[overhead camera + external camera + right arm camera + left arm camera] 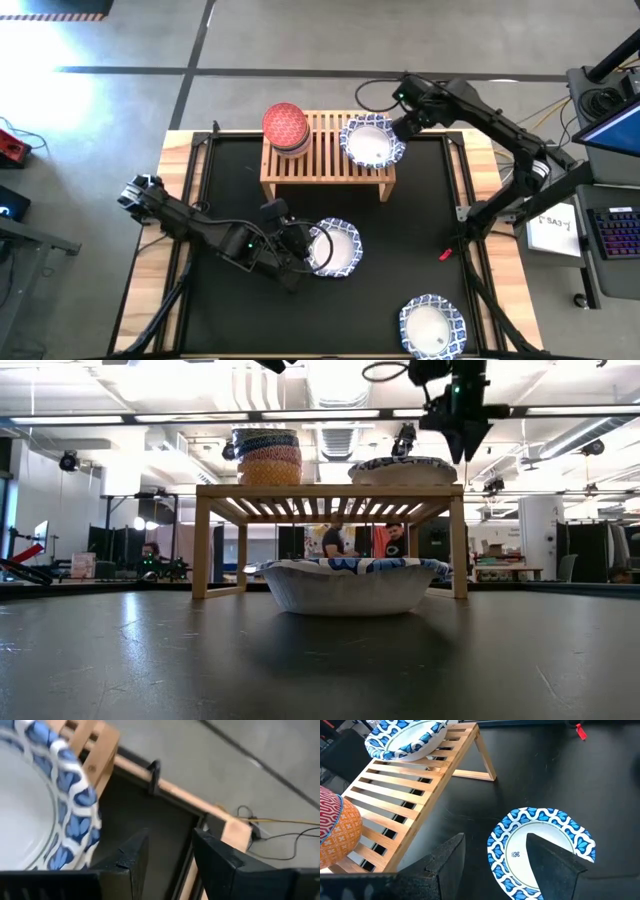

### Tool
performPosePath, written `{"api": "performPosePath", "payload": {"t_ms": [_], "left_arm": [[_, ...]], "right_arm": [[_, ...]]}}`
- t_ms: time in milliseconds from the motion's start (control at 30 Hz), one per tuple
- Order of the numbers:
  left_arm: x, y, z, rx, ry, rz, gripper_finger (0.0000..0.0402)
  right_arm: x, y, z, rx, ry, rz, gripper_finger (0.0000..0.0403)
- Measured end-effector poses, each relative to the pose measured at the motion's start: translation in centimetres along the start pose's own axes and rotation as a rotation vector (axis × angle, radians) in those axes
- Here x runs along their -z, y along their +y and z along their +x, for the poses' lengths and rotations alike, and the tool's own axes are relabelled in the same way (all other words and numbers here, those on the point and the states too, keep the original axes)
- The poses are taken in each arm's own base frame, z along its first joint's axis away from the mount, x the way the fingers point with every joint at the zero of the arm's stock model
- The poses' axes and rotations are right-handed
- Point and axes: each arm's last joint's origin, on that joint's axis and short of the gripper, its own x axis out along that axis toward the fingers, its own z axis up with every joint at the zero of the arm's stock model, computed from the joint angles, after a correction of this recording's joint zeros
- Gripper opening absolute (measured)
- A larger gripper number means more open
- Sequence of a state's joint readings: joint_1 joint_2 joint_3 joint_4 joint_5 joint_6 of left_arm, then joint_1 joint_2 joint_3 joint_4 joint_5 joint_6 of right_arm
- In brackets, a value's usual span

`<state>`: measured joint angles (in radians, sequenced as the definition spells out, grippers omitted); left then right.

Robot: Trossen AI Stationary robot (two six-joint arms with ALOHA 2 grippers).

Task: Place and stack bowls onto a shelf
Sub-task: Adjust the stacked white bowls on the shelf, then stack the white bowl on top of the white bowl on the shelf

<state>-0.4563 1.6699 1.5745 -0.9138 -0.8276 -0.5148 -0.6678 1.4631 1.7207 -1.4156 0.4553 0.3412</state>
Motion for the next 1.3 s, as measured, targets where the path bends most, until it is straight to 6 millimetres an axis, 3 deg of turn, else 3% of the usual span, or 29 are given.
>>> {"api": "performPosePath", "payload": {"t_ms": [367, 800, 1133, 1300], "left_arm": [[0.2, -0.4, -0.5, 0.013, -0.002, 0.015, 0.0194], [0.3, -0.4, -0.5, 0.012, -0.001, 0.017, 0.0194], [0.3, -0.4, -0.5, 0.011, 0.0, 0.027, 0.0194], [0.3, -0.4, -0.5, 0.011, 0.001, 0.023, 0.0194]], "right_arm": [[0.9, 2.1, 4.1, -0.022, 0.152, -0.053, 0.0139], [-0.1, 3.8, 4.0, -0.268, 0.068, -0.033, 0.0139], [-0.5, 3.9, 4.0, -0.285, 0.03, -0.056, 0.0139], [-0.2, 3.3, 3.1, -0.273, 0.061, -0.072, 0.0139]]}}
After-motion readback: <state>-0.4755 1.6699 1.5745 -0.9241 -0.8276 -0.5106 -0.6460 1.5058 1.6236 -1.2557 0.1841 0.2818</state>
